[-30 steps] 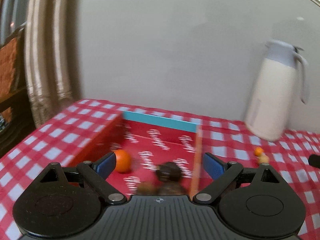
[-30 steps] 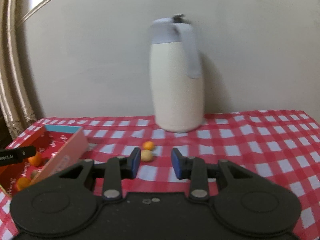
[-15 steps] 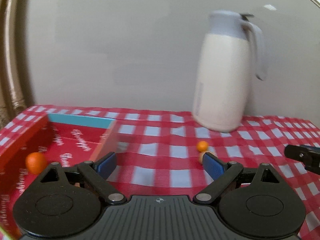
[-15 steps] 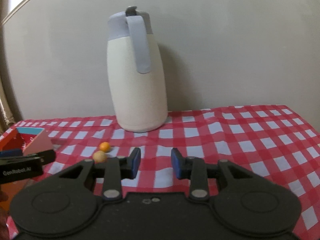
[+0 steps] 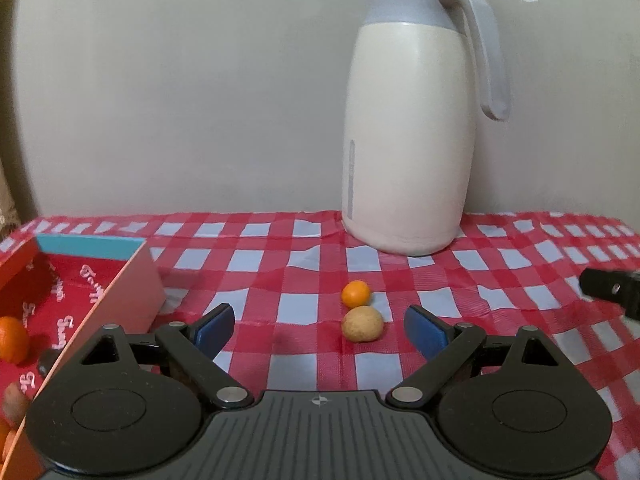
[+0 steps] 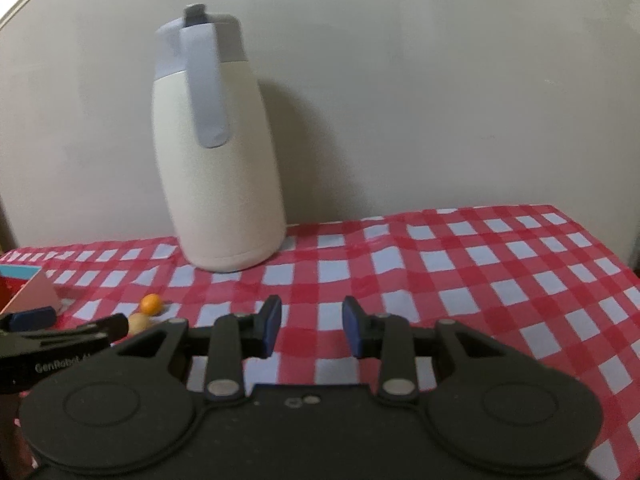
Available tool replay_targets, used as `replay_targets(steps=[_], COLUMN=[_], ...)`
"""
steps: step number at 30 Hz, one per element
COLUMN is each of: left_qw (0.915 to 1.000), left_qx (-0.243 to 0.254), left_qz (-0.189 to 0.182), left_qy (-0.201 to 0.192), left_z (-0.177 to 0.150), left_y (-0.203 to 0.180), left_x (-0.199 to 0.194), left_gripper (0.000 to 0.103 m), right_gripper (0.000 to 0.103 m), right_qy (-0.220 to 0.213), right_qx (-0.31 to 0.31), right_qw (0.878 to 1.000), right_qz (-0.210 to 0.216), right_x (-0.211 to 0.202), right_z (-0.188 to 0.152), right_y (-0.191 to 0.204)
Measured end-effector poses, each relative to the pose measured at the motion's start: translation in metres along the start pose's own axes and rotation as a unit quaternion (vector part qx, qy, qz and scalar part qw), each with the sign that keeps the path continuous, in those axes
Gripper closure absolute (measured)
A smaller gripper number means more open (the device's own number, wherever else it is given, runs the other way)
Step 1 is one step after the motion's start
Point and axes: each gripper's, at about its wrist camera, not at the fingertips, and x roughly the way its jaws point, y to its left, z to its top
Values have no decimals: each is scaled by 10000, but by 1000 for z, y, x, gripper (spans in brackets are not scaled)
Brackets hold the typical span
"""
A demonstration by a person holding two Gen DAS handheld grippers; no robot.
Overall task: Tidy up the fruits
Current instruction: 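Move the left gripper back toward the yellow round fruit, then close the left gripper on the yellow round fruit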
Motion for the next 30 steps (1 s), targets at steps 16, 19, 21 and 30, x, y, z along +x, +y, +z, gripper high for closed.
replay_targets(steps=[16,19,21,30], left_qw=[9989,9989,9988,9988], left_qx=[22,49,89,114], left_qz=[-94,-140,-181,-341], left_qy=[450,445,453,329], left_z=[-3,-2,-3,-1], left_y=[-15,-17,-18,-17], left_x=[37,35,33,26], left_gripper=[54,68,72,74], right_gripper=[70,70,70,70], right_qy=[45,39,32,67], right_qx=[170,194,205,252], right_qw=[9998,9997,9997,9995], right_qz=[-111,-107,-110,-160], right_x=[3,2,2,4], right_z=[-1,-1,-1,-2], right_y=[-21,-22,-22,-20])
